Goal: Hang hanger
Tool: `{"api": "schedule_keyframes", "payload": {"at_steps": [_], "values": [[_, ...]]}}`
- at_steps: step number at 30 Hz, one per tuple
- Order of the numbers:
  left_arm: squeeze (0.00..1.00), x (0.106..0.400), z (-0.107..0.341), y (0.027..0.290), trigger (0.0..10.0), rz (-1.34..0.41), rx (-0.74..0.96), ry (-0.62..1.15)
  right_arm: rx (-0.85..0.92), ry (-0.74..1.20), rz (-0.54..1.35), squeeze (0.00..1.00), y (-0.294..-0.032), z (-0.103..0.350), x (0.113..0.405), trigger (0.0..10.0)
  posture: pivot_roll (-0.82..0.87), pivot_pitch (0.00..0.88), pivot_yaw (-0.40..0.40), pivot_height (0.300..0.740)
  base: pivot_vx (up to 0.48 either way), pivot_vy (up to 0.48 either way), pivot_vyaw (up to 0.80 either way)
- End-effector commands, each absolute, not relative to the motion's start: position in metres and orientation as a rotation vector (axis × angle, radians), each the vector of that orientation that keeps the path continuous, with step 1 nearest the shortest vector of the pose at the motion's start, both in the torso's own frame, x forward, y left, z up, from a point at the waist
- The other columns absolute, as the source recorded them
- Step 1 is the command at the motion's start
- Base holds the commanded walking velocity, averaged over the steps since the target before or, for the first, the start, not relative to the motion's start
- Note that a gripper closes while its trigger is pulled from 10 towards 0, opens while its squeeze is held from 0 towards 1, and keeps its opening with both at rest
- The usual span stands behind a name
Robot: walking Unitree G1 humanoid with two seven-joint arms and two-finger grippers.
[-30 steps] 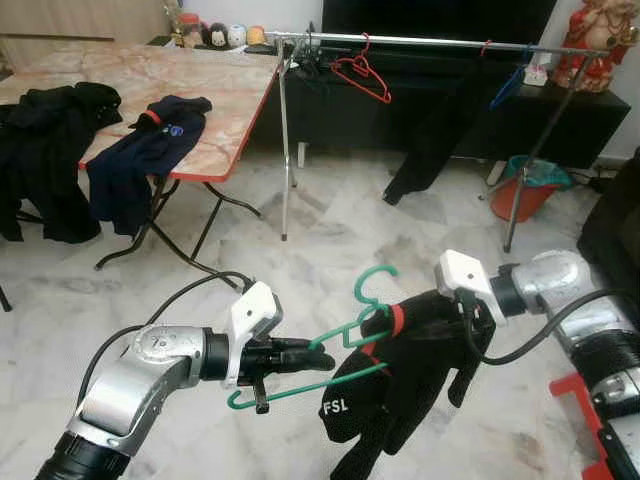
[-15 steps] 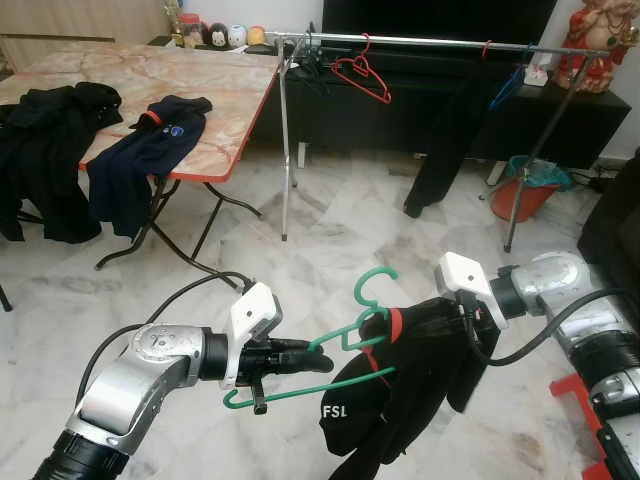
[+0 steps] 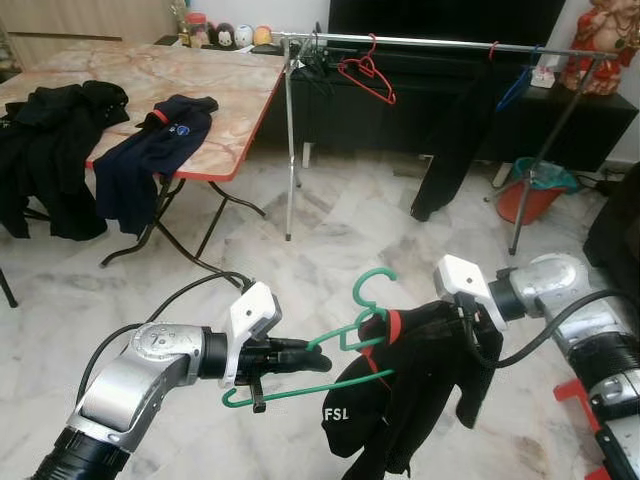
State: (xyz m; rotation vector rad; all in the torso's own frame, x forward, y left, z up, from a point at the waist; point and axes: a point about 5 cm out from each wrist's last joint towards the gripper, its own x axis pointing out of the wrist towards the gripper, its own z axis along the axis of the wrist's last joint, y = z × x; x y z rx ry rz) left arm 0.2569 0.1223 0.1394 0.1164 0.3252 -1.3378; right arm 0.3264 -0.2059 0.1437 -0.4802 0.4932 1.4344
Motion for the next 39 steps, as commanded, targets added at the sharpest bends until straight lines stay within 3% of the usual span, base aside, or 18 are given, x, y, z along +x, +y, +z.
{"api": "schedule_keyframes", "payload": {"at_steps": [1,2,10,21,24,26,27,28,29,31,39], "values": [[0.84,0.258,0.151,0.111,10.0,-1.396,0.14,0.252,-0.466,0.473,1.471,0.0,-0.199,0.143,0.325,0.0,0.14,0.0,-0.063,0.74,0.0,0.0,0.0],[1.0,0.258,0.151,0.111,10.0,-1.403,0.138,0.254,-0.465,0.474,1.474,0.0,-0.199,0.142,0.325,0.0,0.14,0.0,-0.062,0.74,0.0,0.0,0.0],[1.0,0.258,0.152,0.114,10.0,-1.414,0.152,0.26,-0.521,0.528,1.483,0.0,-0.2,0.132,0.32,0.0,0.14,0.0,-0.06,0.74,0.0,0.0,0.0],[1.0,0.268,0.157,0.138,10.0,-1.293,0.207,0.256,-0.575,0.589,1.406,0.0,-0.211,0.117,0.317,0.0,0.15,0.0,-0.054,0.74,0.0,0.0,0.0],[1.0,0.282,0.162,0.15,10.0,-1.135,0.213,0.21,-0.557,0.531,1.307,0.0,-0.213,0.122,0.324,0.0,0.14,0.0,-0.057,0.74,0.0,0.0,0.0],[1.0,0.282,0.162,0.15,10.0,-1.135,0.213,0.21,-0.557,0.531,1.307,0.0,-0.213,0.122,0.324,0.0,0.14,0.0,-0.057,0.74,0.0,0.0,0.0],[1.0,0.292,0.164,0.158,10.0,-1.017,0.221,0.17,-0.564,0.508,1.23,0.0,-0.215,0.124,0.329,0.0,0.14,0.0,-0.057,0.74,0.0,0.0,0.0],[0.0,0.306,0.167,0.171,10.0,-0.789,0.212,0.102,-0.603,0.494,1.082,0.0,-0.217,0.125,0.339,0.0,0.14,0.0,-0.063,0.74,0.0,0.0,0.0],[0.0,0.32,0.168,0.19,10.0,-0.495,0.17,0.043,-0.67,0.476,0.876,0.0,-0.221,0.128,0.352,0.0,0.14,0.0,-0.069,0.74,0.0,0.0,0.0],[0.0,0.323,0.165,0.201,10.0,-0.349,0.13,0.038,-0.697,0.452,0.713,0.0,-0.222,0.132,0.362,0.0,0.15,0.0,-0.071,0.74,0.0,0.0,0.0],[0.0,0.328,0.154,0.214,10.0,-0.109,0.072,0.018,-0.582,0.329,0.409,0.0,-0.213,0.146,0.383,0.0,0.16,0.0,-0.093,0.74,0.0,0.0,0.0]]}}
